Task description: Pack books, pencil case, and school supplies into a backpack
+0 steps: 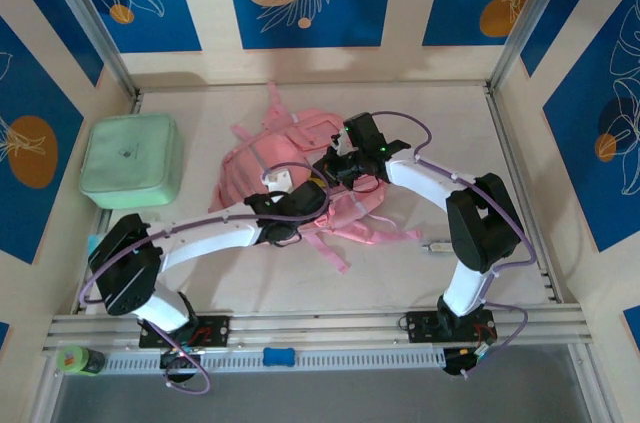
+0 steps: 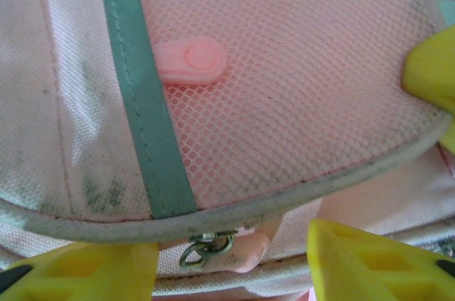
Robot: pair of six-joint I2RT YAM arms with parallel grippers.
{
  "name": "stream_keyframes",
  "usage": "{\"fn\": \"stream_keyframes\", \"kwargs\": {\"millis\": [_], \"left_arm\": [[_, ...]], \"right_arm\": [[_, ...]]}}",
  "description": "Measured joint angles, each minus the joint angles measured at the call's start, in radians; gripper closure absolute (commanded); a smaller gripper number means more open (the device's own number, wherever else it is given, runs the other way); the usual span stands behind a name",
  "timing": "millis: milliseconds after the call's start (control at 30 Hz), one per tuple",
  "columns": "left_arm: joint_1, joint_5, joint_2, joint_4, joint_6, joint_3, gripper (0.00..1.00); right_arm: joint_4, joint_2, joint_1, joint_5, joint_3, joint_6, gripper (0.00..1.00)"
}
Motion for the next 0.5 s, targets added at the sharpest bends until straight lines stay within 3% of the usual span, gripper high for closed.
{"fn": "stream_keyframes", "kwargs": {"millis": [367, 500], "left_arm": [[0.019, -0.014, 0.029, 0.012, -0.035, 0.013, 0.86], [0.019, -0.016, 0.023, 0.017, -0.021, 0.013, 0.94]], "right_arm": [[0.014, 0.000, -0.005, 0.001, 0.000, -0.002, 1.00], [0.016, 0.000, -0.016, 0.000, 0.000, -0.011, 1.00]]}}
